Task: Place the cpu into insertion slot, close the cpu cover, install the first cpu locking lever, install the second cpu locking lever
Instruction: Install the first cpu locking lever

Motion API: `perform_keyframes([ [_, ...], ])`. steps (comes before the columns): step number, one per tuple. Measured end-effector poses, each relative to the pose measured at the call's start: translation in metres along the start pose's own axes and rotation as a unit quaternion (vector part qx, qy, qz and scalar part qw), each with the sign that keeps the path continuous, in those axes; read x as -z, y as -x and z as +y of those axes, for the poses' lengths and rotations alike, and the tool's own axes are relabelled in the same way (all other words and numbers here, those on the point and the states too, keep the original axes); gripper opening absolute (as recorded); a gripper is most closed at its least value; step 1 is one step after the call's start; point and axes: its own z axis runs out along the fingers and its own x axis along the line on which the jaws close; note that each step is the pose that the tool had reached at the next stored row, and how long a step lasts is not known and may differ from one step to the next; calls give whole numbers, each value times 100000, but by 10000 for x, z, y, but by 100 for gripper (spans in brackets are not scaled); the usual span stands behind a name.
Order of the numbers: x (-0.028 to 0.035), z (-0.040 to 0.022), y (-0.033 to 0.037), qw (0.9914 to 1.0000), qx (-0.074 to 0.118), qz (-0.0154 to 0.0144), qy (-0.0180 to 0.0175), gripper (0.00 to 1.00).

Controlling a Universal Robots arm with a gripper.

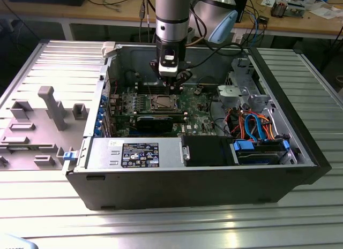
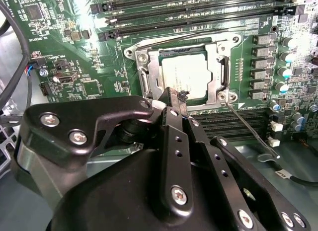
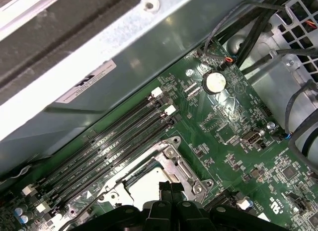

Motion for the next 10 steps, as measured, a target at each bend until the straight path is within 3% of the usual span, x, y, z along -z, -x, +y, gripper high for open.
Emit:
perform_keyframes([
  [10, 0, 0, 0, 99998, 667, -8, 29, 11],
])
